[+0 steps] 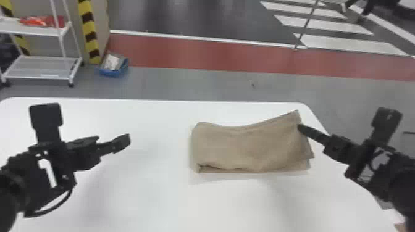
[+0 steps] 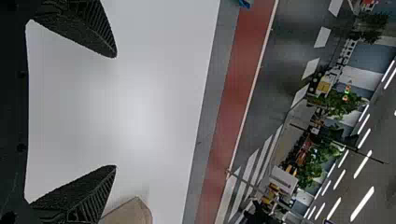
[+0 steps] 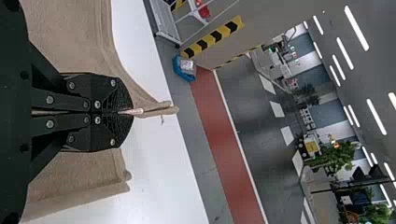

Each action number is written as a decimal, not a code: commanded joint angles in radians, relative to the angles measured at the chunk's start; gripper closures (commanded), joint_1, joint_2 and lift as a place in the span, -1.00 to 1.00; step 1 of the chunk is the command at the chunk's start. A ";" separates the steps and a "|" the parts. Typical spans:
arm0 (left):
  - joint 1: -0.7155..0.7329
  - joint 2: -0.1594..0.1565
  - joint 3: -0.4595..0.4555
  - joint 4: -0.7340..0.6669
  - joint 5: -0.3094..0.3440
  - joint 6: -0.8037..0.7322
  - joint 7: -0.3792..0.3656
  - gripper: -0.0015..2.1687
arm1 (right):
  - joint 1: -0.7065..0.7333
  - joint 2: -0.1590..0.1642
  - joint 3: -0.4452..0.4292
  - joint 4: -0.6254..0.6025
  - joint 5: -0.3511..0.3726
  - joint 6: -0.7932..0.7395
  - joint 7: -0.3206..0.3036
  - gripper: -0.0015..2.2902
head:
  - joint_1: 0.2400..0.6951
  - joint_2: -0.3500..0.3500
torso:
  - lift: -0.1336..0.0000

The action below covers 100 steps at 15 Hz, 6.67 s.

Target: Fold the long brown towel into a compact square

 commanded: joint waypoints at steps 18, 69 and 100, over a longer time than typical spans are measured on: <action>0.034 0.002 0.008 -0.014 -0.015 0.018 -0.001 -0.97 | -0.092 -0.091 0.027 0.440 0.137 -0.280 0.145 -1.00 | 1.00 -0.89 | -0.86; -0.011 -0.234 -0.603 0.288 -0.316 -0.522 0.269 -0.58 | 0.231 0.025 -0.247 0.221 0.007 -0.504 0.210 -0.94 | 1.00 -1.00 | -0.86; 0.267 -0.013 -0.186 -0.114 -0.282 -0.322 0.232 -0.01 | 0.152 0.038 -0.075 0.222 0.042 -0.482 0.174 -0.94 | 1.00 -1.00 | -0.86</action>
